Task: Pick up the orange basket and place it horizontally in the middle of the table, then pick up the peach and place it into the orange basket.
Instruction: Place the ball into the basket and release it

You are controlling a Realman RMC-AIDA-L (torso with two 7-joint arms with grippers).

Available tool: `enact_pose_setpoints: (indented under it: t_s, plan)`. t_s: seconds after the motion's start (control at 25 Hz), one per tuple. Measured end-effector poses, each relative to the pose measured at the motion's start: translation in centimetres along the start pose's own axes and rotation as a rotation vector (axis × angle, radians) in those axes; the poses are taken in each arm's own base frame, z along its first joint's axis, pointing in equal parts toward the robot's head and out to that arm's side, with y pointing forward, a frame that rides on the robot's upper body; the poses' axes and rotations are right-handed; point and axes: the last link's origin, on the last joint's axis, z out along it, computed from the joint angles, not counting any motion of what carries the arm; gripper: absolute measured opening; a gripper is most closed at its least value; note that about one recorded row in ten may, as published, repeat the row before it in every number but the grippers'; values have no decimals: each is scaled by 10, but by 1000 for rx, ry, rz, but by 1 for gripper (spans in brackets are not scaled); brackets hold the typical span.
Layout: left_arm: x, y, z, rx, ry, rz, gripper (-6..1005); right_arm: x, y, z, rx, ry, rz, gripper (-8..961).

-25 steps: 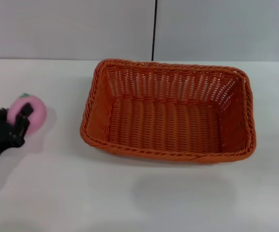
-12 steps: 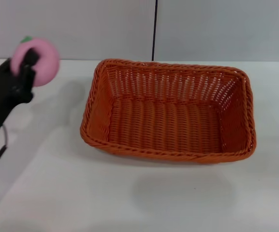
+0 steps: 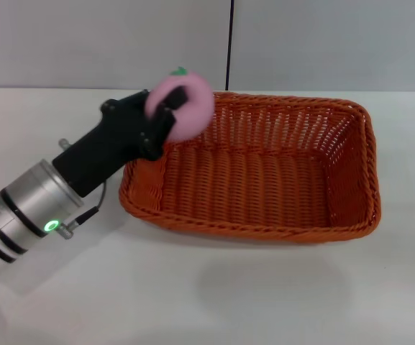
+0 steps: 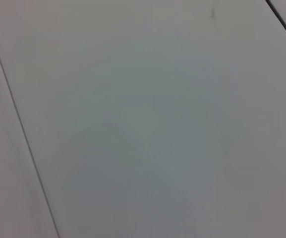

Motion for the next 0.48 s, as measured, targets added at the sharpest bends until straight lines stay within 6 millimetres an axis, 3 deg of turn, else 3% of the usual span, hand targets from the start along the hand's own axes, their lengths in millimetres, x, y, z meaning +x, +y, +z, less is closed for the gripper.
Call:
enact_pose_setpoints:
  t_s: [0.04, 0.28, 0.48]
  plan:
    - [-1, 0, 2, -5, -8, -5, 55, 0, 0, 0, 0, -1, 0, 448]
    - [-2, 3, 7, -22, -15, -12, 215, 0, 0, 1, -1, -2, 2, 448]
    - [-2, 4, 8, -29, -14, -12, 421, 0, 0, 2, 0, -2, 2, 448]
